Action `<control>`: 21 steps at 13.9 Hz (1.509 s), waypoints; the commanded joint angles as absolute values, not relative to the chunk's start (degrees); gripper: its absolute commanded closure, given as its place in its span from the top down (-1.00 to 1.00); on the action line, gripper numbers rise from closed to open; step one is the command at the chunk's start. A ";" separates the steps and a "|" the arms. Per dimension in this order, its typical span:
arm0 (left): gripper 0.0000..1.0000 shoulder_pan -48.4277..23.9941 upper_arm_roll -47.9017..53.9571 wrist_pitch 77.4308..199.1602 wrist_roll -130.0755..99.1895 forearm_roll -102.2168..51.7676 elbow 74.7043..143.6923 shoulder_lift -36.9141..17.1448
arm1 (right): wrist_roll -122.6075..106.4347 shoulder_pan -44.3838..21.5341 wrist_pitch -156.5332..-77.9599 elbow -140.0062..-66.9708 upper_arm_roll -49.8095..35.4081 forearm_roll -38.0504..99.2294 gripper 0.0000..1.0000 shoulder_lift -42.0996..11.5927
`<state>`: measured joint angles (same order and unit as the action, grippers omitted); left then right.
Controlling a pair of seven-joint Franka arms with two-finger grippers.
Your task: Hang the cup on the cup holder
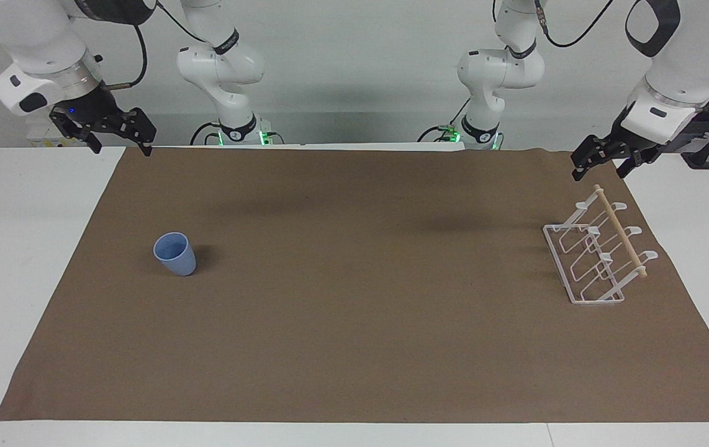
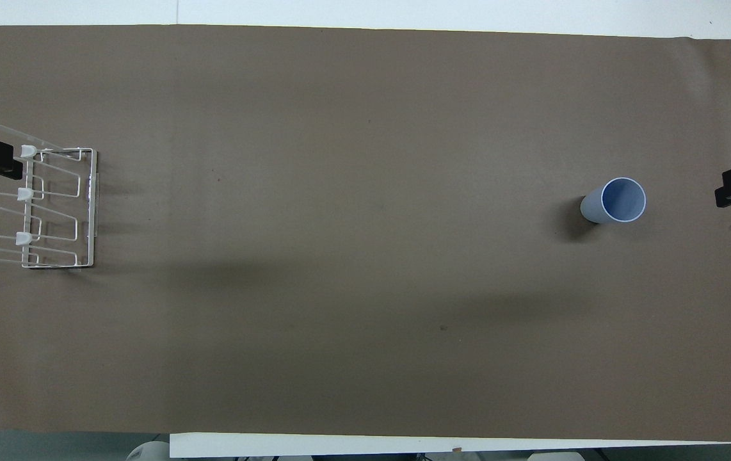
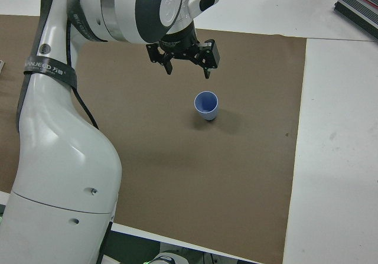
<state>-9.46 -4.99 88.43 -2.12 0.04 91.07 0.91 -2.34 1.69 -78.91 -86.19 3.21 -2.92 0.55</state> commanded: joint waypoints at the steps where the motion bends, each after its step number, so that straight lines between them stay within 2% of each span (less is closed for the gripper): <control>1: 1.00 -9.40 -4.92 87.80 -2.73 -0.53 91.58 1.76 | -1.41 1.67 -79.81 -87.63 3.34 -2.55 1.00 1.58; 4: 1.00 -9.49 -4.92 87.80 -2.64 -0.53 91.67 1.76 | -1.49 1.76 -81.29 -89.37 3.25 -2.46 1.00 2.10; 6: 1.00 -9.49 -4.92 87.98 -2.46 -0.53 91.58 1.76 | -1.67 1.76 -95.98 -103.10 3.34 -0.89 1.00 7.35; 8: 1.00 -9.49 -4.92 87.89 -2.46 -0.53 91.67 1.76 | -1.93 1.93 -105.78 -111.85 3.34 0.88 1.00 8.09; 14: 1.00 -9.49 -4.83 87.89 -2.37 -0.53 91.67 1.76 | -6.32 5.97 -119.16 -113.47 3.34 6.04 1.00 -5.08; 16: 1.00 -9.49 -4.83 87.98 -2.37 -0.53 91.67 1.76 | -9.91 6.59 -121.46 -114.69 3.34 6.24 0.97 -7.20; 19: 1.00 -9.49 -4.75 87.98 -2.37 -0.53 91.67 1.76 | -11.16 6.86 -125.68 -118.56 3.43 6.24 0.75 -7.29; 20: 1.00 -9.49 -4.83 87.98 -2.37 -0.53 91.67 1.76 | -11.68 6.86 -125.77 -118.74 3.43 6.24 0.61 -8.17; 21: 1.00 -9.49 -4.83 87.98 -2.37 -0.53 91.67 1.76 | -14.13 6.86 -125.95 -118.65 3.43 6.24 0.33 -9.04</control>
